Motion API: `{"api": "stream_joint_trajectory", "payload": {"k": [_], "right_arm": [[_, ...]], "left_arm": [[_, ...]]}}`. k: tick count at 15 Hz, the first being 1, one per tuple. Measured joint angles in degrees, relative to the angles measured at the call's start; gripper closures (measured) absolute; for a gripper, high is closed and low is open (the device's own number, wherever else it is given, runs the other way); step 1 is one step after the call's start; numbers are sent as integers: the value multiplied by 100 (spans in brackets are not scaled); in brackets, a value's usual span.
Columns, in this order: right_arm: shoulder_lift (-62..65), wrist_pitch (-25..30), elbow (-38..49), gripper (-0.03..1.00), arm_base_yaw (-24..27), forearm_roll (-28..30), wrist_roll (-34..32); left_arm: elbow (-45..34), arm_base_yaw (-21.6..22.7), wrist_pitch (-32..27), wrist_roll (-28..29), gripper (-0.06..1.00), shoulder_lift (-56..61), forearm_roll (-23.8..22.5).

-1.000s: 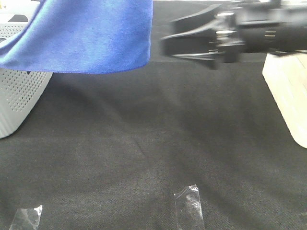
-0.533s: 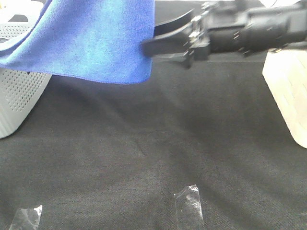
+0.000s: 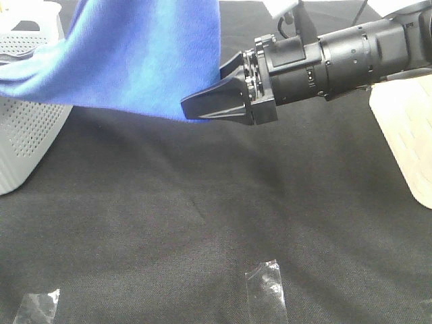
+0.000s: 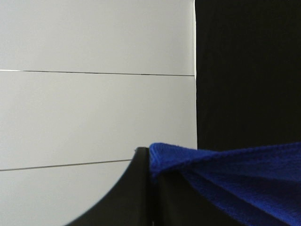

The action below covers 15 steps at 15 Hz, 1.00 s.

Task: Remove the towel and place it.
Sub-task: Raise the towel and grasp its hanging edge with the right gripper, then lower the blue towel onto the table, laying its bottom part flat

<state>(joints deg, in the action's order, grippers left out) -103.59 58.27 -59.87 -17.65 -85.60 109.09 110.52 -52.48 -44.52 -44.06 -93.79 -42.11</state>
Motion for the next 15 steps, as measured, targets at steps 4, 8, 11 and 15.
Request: {"api": "stream_joint_trajectory", "payload": {"k": [4,8,11,15], "right_arm": [[0,-115,0,83,0,0,-235],[0,-103,0,97,0,92,-1066],[172,-607,-69,97,0,487,-2355],[791,-854,-1238,97,0,3633,-6125]], "left_arm": [[0,0,-390,23,94,0,-120],[0,0,-516,630,94,0,-120],[0,0,-808,1249,94,0,-57],[0,0,-1031,2280,94,0,92]]}}
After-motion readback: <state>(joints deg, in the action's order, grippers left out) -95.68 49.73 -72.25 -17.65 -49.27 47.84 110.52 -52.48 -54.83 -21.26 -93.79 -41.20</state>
